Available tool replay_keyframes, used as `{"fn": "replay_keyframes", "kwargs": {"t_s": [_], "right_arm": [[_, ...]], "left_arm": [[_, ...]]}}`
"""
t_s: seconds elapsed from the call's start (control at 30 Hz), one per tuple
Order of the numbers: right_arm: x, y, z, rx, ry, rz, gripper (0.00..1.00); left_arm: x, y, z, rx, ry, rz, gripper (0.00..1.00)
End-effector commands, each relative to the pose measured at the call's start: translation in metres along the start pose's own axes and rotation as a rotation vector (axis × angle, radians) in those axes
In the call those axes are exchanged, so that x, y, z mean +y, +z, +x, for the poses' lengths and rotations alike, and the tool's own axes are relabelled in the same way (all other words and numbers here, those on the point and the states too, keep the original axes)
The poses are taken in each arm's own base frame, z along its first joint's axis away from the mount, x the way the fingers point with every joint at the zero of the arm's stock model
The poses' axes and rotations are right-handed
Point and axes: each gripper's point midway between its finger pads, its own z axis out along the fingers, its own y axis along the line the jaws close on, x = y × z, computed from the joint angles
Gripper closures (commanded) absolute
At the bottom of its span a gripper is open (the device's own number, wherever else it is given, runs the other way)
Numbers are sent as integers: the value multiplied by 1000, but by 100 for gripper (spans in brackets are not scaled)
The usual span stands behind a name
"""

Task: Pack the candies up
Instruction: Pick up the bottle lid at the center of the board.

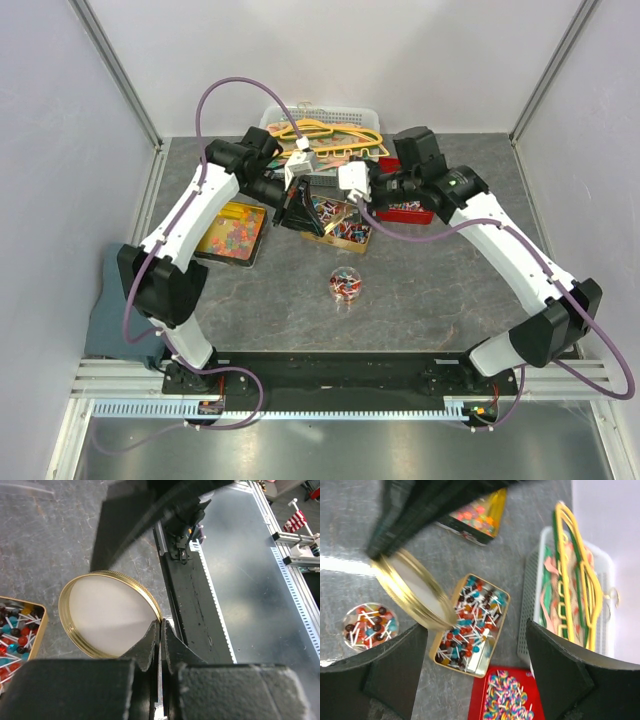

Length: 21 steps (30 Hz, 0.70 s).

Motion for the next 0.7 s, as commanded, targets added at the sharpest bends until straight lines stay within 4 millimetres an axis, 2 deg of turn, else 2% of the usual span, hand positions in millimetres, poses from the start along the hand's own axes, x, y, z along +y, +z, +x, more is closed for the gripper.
{"fn": "replay_keyframes", "kwargs": {"t_s": [0.0, 0.13, 0.23, 0.3, 0.5, 0.67], "right_arm": [[16, 7, -14, -2, -127, -73, 16], [51, 9, -12, 0, -173, -206, 19], [60, 9, -13, 2, -192, -235, 24], [61, 10, -14, -3, -190, -239, 34], [57, 13, -21, -13, -194, -230, 38], [61, 19, -23, -4, -201, -243, 48]], "left_arm": [[-30, -4, 2, 19, -193, 44, 98], [-29, -3, 3, 22, -207, 46, 98], [-28, -2, 5, 27, -217, 46, 98], [-27, -2, 6, 28, -220, 45, 98], [-28, 2, 11, 32, -237, 64, 98], [-29, 4, 13, 34, -243, 69, 98]]}}
